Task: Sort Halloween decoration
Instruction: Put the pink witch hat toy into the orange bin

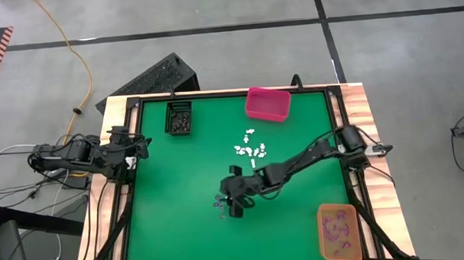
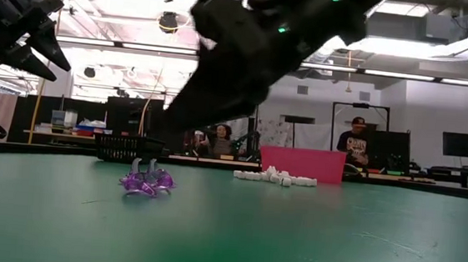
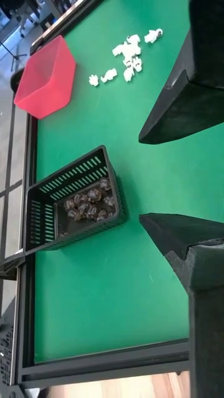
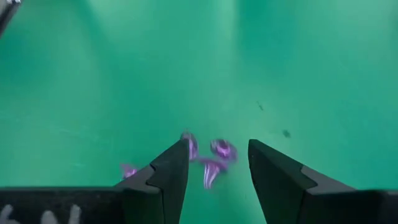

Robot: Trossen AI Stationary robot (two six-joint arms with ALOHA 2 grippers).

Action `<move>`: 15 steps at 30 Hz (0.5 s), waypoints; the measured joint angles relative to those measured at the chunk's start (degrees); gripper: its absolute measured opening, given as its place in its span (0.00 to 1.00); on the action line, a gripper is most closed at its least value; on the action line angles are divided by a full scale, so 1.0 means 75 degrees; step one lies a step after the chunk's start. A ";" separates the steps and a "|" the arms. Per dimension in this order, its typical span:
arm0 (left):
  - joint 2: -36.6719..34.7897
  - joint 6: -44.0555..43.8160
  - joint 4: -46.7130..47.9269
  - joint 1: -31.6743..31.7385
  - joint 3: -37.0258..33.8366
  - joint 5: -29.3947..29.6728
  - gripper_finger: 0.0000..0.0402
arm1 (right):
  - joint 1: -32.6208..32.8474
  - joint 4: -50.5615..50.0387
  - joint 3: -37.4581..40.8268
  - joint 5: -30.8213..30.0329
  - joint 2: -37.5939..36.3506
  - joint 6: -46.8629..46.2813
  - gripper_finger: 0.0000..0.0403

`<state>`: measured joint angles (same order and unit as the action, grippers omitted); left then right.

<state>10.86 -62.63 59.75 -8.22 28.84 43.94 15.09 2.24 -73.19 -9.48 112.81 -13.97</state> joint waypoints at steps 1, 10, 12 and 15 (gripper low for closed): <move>0.0001 0.0000 0.0001 -0.0001 0.0000 0.0000 0.46 | 0.0000 -0.0031 -0.0184 0.0013 0.0171 0.0175 0.48; -0.0001 0.0000 0.0057 -0.0001 -0.0001 -0.0151 0.45 | -0.0193 -0.0173 -0.1032 0.0105 0.0887 0.0712 0.45; -0.0001 0.0039 0.0070 -0.0001 -0.0003 -0.0222 0.45 | -0.0250 -0.0479 -0.1040 0.0102 0.0871 0.0693 0.44; -0.0001 0.0052 0.0148 -0.0001 0.0000 -0.0281 0.45 | -0.0299 -0.0770 -0.1031 0.0270 0.0872 0.0725 0.42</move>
<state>10.85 -62.24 60.86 -8.22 28.84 41.84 12.85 -3.53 -80.93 -7.46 119.35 -8.53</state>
